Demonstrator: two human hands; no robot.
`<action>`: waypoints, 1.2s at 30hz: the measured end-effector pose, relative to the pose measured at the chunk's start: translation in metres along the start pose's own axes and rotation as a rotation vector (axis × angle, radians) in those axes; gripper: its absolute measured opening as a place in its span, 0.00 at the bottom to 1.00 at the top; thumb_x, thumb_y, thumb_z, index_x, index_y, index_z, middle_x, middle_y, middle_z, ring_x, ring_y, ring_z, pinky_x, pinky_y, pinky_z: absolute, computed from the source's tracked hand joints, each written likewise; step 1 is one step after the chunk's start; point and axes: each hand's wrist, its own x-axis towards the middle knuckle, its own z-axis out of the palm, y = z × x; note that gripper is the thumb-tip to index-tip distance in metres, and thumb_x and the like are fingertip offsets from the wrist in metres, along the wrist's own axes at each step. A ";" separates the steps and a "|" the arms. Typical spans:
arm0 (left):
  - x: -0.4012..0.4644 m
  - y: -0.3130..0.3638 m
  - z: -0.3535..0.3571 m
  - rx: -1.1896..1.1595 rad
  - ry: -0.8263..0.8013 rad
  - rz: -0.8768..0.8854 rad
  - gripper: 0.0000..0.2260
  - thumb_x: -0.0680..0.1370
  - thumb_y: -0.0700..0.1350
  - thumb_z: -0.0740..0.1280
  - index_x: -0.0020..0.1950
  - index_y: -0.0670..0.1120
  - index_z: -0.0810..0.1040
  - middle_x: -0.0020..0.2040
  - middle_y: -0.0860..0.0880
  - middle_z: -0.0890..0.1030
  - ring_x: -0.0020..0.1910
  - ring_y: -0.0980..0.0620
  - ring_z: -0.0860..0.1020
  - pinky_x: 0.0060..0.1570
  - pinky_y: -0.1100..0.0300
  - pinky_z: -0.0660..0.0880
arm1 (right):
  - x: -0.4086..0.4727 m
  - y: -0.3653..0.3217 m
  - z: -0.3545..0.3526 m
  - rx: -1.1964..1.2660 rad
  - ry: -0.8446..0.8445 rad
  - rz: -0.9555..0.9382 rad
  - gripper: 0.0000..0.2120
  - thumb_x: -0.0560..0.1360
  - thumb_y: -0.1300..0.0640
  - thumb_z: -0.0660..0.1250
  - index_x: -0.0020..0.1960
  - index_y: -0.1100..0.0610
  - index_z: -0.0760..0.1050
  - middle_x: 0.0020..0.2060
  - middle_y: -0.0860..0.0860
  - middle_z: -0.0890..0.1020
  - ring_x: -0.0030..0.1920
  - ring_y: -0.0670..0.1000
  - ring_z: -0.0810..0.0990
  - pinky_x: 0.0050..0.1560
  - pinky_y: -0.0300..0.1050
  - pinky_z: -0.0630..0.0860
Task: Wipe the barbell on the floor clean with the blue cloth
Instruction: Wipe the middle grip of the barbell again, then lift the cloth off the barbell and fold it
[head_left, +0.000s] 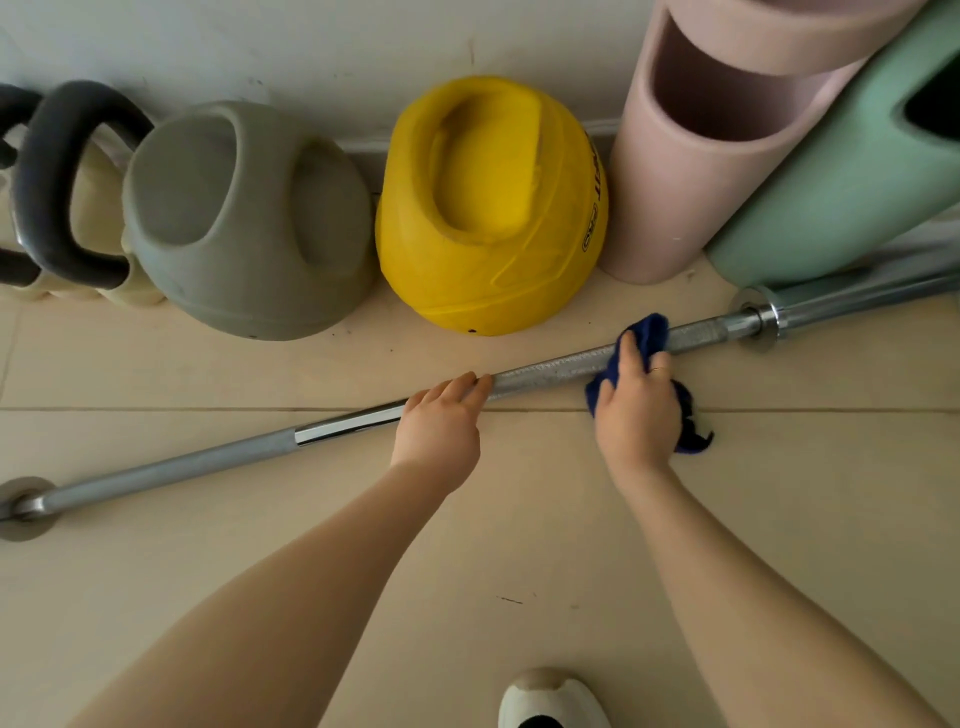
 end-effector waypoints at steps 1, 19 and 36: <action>0.000 -0.002 -0.002 -0.018 -0.024 0.003 0.28 0.78 0.37 0.55 0.76 0.51 0.54 0.76 0.51 0.59 0.74 0.48 0.59 0.71 0.55 0.57 | -0.008 -0.008 0.005 0.006 -0.020 -0.018 0.27 0.76 0.59 0.64 0.73 0.56 0.61 0.62 0.61 0.70 0.54 0.63 0.76 0.44 0.53 0.76; -0.061 -0.029 -0.108 -0.531 0.228 0.327 0.07 0.75 0.36 0.64 0.49 0.43 0.79 0.39 0.55 0.76 0.37 0.57 0.72 0.39 0.71 0.67 | -0.073 -0.094 -0.109 0.769 -0.728 -0.449 0.15 0.80 0.58 0.56 0.62 0.44 0.71 0.60 0.47 0.78 0.62 0.47 0.75 0.68 0.52 0.67; -0.116 -0.026 -0.177 -1.431 0.177 0.260 0.09 0.75 0.42 0.60 0.36 0.46 0.75 0.34 0.46 0.75 0.38 0.50 0.74 0.43 0.57 0.73 | -0.115 -0.116 -0.169 0.371 0.284 -0.549 0.06 0.75 0.59 0.64 0.48 0.61 0.77 0.39 0.55 0.83 0.39 0.57 0.80 0.39 0.43 0.70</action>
